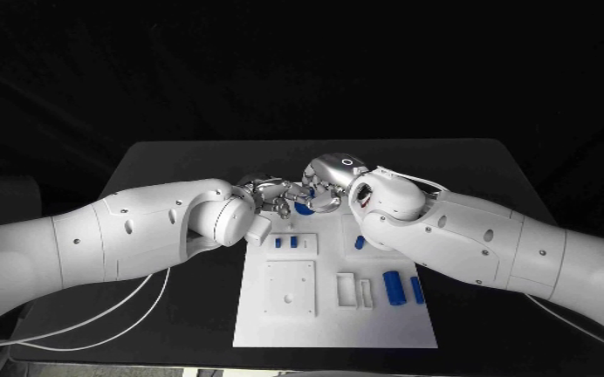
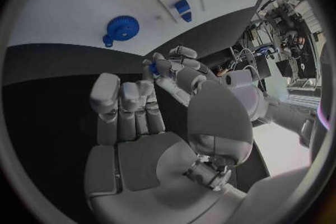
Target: Assemble the parts on the task board
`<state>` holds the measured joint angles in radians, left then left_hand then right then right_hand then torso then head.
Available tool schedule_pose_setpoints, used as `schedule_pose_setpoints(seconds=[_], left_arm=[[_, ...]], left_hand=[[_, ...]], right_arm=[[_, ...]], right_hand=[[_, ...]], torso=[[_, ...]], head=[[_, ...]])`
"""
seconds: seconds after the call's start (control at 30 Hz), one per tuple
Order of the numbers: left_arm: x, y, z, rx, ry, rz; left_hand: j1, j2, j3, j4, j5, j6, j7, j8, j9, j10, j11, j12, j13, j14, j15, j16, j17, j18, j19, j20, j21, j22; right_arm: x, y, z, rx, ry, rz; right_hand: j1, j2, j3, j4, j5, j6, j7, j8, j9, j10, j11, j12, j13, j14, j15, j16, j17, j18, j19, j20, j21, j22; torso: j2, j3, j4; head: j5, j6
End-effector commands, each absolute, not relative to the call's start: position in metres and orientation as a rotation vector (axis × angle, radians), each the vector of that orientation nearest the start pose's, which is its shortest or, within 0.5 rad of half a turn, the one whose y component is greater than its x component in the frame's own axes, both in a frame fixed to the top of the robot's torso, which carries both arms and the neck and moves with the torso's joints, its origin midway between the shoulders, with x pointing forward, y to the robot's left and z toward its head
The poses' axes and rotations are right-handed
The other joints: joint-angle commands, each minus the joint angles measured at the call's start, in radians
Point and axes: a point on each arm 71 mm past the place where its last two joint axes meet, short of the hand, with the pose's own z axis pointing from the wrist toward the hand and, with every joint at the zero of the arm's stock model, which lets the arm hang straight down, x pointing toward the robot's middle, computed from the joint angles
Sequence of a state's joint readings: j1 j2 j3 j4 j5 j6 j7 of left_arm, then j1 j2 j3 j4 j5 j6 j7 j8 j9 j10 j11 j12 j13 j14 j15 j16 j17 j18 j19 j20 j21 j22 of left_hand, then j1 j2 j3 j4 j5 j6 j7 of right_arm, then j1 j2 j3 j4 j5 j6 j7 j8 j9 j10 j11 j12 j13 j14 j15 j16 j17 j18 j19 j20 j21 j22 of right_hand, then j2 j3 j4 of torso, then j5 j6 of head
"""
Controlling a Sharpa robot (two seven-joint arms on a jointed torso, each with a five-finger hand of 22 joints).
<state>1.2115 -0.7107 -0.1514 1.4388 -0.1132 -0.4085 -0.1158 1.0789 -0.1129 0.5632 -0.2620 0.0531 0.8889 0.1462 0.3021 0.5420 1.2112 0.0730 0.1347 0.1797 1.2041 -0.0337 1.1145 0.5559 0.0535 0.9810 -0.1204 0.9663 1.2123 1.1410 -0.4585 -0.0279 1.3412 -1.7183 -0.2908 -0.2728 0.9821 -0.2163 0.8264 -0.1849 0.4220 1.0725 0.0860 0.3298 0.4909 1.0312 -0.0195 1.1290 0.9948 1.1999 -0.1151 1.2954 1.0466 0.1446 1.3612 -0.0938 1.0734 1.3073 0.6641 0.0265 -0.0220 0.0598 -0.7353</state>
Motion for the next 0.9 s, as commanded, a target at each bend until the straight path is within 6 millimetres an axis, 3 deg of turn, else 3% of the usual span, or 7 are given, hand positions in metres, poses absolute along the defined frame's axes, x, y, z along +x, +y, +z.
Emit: schedule_pose_setpoints(seconds=[0.03, 0.13, 0.17, 0.27, 0.7, 0.9], left_arm=[[0.4830, 0.1718, -0.2472, -1.257, 1.927, -1.070], [0.4834, 0.1714, -0.2470, -1.255, 1.924, -1.072], [0.4835, 0.1711, -0.2471, -1.255, 1.924, -1.072], [0.4838, 0.1701, -0.2469, -1.254, 1.921, -1.072], [0.4854, 0.1706, -0.2465, -1.267, 1.896, -1.084], [0.4854, 0.1709, -0.2462, -1.266, 1.892, -1.085]], left_hand=[[0.006, 0.004, -0.001, -0.006, 0.000, 0.006, 0.001, 0.004, 0.001, 0.005, 0.000, 0.004, 0.001, -0.001, -0.006, -0.006, 0.001, 0.088, 0.002, -0.008, 0.000, 0.001], [0.007, 0.008, 0.000, -0.006, 0.000, 0.010, -0.001, 0.006, 0.001, 0.009, -0.001, 0.006, 0.001, -0.001, -0.007, -0.006, 0.002, 0.088, 0.002, -0.008, 0.000, 0.002], [0.016, 0.030, 0.009, -0.006, 0.000, 0.024, -0.007, 0.014, 0.003, 0.024, -0.005, 0.014, 0.004, -0.003, -0.011, -0.007, 0.002, 0.087, -0.001, -0.009, -0.001, 0.003], [0.022, 0.043, 0.011, -0.012, 0.001, 0.034, -0.011, 0.019, 0.001, 0.031, -0.009, 0.018, 0.005, -0.004, -0.015, -0.007, 0.005, 0.084, -0.004, -0.011, 0.000, 0.006], [0.060, 0.088, 0.025, -0.027, 0.001, 0.097, -0.037, 0.047, -0.002, 0.086, -0.029, 0.040, 0.017, -0.004, -0.034, -0.007, 0.017, 0.074, -0.014, -0.022, 0.004, 0.018], [0.086, 0.074, 0.067, -0.017, -0.004, 0.115, -0.039, 0.052, -0.006, 0.103, -0.035, 0.041, 0.024, 0.000, -0.039, -0.006, 0.023, 0.069, -0.010, -0.027, 0.004, 0.019]], right_arm=[[0.4889, -0.0527, -0.2117, -0.370, 1.625, 0.600], [0.4888, -0.0516, -0.2118, -0.371, 1.626, 0.602], [0.4888, -0.0513, -0.2118, -0.371, 1.626, 0.603], [0.4889, -0.0505, -0.2119, -0.371, 1.625, 0.603], [0.4881, -0.0482, -0.2124, -0.378, 1.635, 0.608], [0.4887, -0.0486, -0.2132, -0.376, 1.644, 0.603]], right_hand=[[0.002, -0.007, -0.003, 0.005, -0.006, 0.002, 0.002, 0.006, 0.000, 0.005, 0.000, -0.004, -0.001, 0.004, -0.006, -0.005, 0.001, 0.117, -0.002, -0.009, 0.002, -0.001], [0.002, -0.007, -0.003, 0.005, -0.006, 0.002, 0.002, 0.006, 0.000, 0.005, 0.000, -0.004, -0.001, 0.004, -0.006, -0.005, 0.001, 0.117, -0.002, -0.009, 0.002, -0.001], [0.002, -0.007, -0.003, 0.005, -0.006, 0.002, 0.002, 0.006, 0.000, 0.005, 0.000, -0.004, -0.001, 0.004, -0.006, -0.005, 0.001, 0.117, -0.002, -0.009, 0.002, -0.001], [0.001, -0.007, -0.003, 0.005, -0.007, 0.002, 0.002, 0.006, 0.000, 0.005, 0.000, -0.004, -0.001, 0.004, -0.006, -0.005, 0.001, 0.117, -0.002, -0.009, 0.002, -0.001], [-0.001, -0.010, -0.008, 0.007, -0.007, 0.001, 0.002, 0.006, 0.000, 0.004, 0.000, -0.004, -0.001, 0.004, -0.005, -0.006, 0.001, 0.117, -0.002, -0.008, 0.002, -0.001], [-0.002, -0.018, -0.013, 0.009, -0.009, -0.005, 0.004, 0.002, -0.001, 0.000, 0.002, -0.006, -0.001, 0.002, -0.004, -0.009, 0.001, 0.117, -0.005, -0.008, 0.000, -0.002]], torso=[[0.000, -0.0002, 0.0005], [0.000, -0.0003, 0.0006], [0.000, -0.0003, 0.0006], [0.000, -0.0004, 0.0006], [0.000, -0.0004, -0.0002], [0.000, -0.0003, 0.0003]], head=[[-0.001, 0.000], [0.000, -0.001], [0.000, -0.001], [0.000, -0.001], [0.002, -0.003], [0.002, -0.002]])
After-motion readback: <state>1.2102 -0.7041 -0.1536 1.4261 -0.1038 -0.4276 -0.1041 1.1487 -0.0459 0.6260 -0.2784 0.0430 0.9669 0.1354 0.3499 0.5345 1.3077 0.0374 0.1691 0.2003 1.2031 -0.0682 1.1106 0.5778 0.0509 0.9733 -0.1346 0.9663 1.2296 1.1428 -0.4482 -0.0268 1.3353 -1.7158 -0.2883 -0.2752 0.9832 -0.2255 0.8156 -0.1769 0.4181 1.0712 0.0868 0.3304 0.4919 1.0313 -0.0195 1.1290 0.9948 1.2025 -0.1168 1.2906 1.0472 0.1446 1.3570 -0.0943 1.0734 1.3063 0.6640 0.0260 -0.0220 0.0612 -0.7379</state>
